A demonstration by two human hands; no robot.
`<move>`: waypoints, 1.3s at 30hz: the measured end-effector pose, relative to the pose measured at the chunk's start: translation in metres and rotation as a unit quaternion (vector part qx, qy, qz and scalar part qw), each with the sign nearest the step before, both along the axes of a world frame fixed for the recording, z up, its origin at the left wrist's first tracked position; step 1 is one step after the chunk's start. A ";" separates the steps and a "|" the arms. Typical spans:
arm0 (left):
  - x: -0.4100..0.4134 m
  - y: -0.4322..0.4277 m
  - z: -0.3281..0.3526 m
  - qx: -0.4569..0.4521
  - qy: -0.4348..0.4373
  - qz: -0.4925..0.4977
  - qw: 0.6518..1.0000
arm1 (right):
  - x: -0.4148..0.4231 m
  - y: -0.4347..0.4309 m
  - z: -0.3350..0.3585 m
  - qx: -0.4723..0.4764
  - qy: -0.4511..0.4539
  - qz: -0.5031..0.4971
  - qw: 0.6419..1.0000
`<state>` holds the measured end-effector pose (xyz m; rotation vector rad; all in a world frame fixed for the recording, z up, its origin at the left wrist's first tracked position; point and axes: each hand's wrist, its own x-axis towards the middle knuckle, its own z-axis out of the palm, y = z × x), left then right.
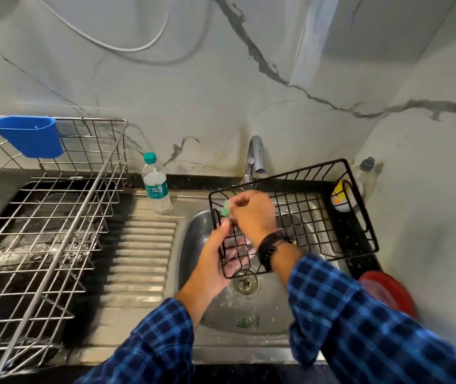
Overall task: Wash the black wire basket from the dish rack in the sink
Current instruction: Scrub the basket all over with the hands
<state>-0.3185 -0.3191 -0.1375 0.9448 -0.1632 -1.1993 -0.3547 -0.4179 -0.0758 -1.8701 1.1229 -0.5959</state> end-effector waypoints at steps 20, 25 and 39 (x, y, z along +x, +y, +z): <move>0.019 0.002 0.009 -0.045 -0.101 0.035 0.993 | -0.029 0.005 0.030 -0.132 0.382 0.387 0.829; 0.033 0.007 0.002 -0.031 -0.093 0.054 0.994 | -0.068 -0.048 0.048 -0.243 0.556 0.289 0.740; 0.030 0.000 0.000 -0.016 -0.176 0.087 0.980 | -0.060 -0.015 0.003 -0.183 0.483 0.200 0.832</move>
